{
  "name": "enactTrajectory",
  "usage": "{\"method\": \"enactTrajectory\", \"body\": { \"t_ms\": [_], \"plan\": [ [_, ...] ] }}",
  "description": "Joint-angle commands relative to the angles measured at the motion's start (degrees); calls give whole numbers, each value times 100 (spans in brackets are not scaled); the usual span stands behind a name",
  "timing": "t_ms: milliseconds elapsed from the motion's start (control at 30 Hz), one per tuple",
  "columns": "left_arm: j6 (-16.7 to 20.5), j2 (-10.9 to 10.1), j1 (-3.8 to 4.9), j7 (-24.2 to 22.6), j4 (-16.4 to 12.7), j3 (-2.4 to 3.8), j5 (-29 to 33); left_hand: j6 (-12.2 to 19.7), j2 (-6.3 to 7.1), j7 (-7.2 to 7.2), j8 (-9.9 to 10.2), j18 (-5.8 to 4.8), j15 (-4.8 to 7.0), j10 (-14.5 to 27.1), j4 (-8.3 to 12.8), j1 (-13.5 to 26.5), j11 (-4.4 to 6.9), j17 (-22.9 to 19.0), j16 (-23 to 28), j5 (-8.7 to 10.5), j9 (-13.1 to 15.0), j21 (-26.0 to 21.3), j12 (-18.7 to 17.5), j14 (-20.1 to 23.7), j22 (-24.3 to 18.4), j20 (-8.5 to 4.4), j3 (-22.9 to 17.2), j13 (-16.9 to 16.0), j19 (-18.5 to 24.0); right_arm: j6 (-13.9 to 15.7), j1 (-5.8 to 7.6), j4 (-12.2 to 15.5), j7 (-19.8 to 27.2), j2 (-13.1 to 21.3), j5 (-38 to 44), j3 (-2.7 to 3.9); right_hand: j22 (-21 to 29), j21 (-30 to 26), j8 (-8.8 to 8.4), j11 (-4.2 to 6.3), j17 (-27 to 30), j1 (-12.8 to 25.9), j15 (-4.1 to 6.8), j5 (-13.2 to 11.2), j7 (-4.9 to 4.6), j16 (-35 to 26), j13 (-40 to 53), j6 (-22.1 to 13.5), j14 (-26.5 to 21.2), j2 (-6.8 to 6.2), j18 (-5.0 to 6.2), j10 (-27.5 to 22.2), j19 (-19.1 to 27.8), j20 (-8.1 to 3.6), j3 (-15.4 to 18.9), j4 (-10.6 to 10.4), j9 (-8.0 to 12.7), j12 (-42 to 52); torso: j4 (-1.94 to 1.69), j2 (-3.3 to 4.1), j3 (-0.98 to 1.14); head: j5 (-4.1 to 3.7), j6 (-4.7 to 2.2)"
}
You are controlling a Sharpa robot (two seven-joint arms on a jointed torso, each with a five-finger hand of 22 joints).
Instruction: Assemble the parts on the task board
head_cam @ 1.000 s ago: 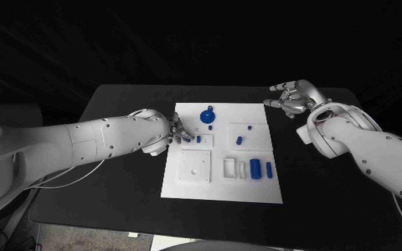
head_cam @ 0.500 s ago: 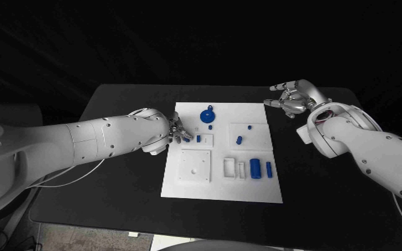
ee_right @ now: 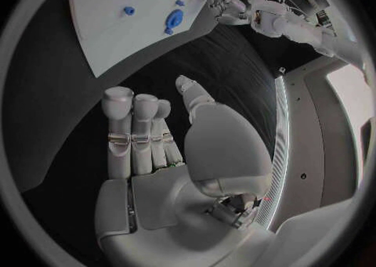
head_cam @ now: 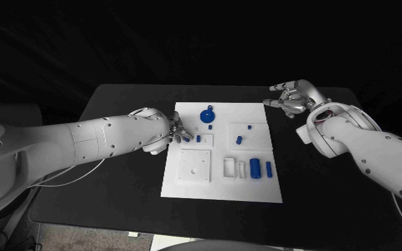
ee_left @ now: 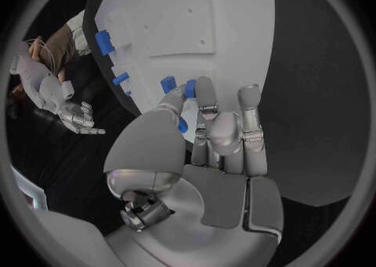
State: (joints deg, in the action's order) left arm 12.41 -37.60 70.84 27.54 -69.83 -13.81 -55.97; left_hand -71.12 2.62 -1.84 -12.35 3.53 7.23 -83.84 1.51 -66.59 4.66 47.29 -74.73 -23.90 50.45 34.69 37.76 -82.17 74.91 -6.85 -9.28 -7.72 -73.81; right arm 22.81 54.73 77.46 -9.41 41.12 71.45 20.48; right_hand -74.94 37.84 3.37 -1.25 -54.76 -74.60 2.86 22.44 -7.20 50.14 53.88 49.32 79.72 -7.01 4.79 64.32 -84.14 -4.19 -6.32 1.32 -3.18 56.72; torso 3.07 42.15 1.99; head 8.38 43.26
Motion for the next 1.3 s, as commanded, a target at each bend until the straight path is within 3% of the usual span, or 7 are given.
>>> {"method": "enactTrajectory", "body": {
  "t_ms": [33,900,1033,1200,1233,1267,1300],
  "plan": [
    [-98,39,-11,1,-2,-4,-21,18,-61,-38,-18,60,-20,-304,75,-27,-15,-7,8,14,8,-27,-13,-24,100,55,-38,-7,0,-64,-5,6,56,-4,9,2,-464,9,-12,18,-3,39,20,23,-18,-8,5,24,-2,12,90,-25,-43,10,11,-22,-8,-8,-1,2,4,1,-3],
    [-506,122,-10,107,91,-4,-165,27,4,-40,-8,49,-22,-304,41,-14,-18,-36,26,77,-8,-35,-39,-15,99,47,28,-22,12,-68,-10,2,56,-10,6,2,-464,9,-13,19,-7,41,20,29,-18,-4,3,18,-1,6,91,-25,-42,10,18,-35,-7,-9,-2,0,-1,-17,9],
    [-526,122,-10,97,82,-4,-160,8,78,-49,2,23,-13,-305,-78,24,-13,-43,34,76,-37,-41,-49,-17,97,20,78,-39,5,-67,-10,2,57,-10,5,2,-464,9,-13,19,-7,41,20,29,-18,-4,3,18,-1,6,91,-25,-42,10,18,-35,-7,-9,-5,-1,-2,-21,10],
    [-534,123,-10,86,76,-4,-149,-31,290,-57,-11,-26,-1,-308,-439,67,-7,-55,45,134,-69,-58,-63,-14,96,-27,126,-64,-4,-69,-11,-1,60,-11,2,2,-462,3,-13,17,-3,46,20,31,-18,-10,-3,9,-3,4,91,-30,-40,10,25,-44,-7,-15,-3,-1,-2,-19,9],
    [-534,123,-10,85,76,-4,-147,-31,313,-58,-14,-32,1,-309,-489,56,-8,-55,46,170,-69,-60,-63,-14,97,-32,127,-67,-5,-70,-11,-1,61,-12,1,2,-462,3,-13,17,-3,46,20,31,-18,-10,-3,9,-3,4,91,-30,-40,10,25,-44,-7,-15,-2,-1,-3,-18,9],
    [-533,124,-10,84,77,-4,-146,-40,340,-56,-26,-41,3,-303,-586,49,-10,-62,52,367,-63,-64,-67,-12,97,-40,139,-71,-8,-71,-11,-2,62,-12,0,2,-459,-14,-14,16,3,45,18,32,-20,-18,-11,-2,-9,1,92,-40,-37,11,29,-48,-6,-25,0,-1,-2,-17,9],
    [-534,124,-10,83,78,-4,-144,-42,345,-56,-29,-42,3,-304,-606,54,-10,-62,52,395,-62,-66,-67,-12,97,-41,143,-72,-8,-71,-11,-2,62,-12,-1,2,-459,-14,-14,16,3,45,18,32,-20,-18,-11,-2,-9,1,92,-40,-37,11,29,-48,-6,-25,0,0,-2,-18,9]
  ]
}}
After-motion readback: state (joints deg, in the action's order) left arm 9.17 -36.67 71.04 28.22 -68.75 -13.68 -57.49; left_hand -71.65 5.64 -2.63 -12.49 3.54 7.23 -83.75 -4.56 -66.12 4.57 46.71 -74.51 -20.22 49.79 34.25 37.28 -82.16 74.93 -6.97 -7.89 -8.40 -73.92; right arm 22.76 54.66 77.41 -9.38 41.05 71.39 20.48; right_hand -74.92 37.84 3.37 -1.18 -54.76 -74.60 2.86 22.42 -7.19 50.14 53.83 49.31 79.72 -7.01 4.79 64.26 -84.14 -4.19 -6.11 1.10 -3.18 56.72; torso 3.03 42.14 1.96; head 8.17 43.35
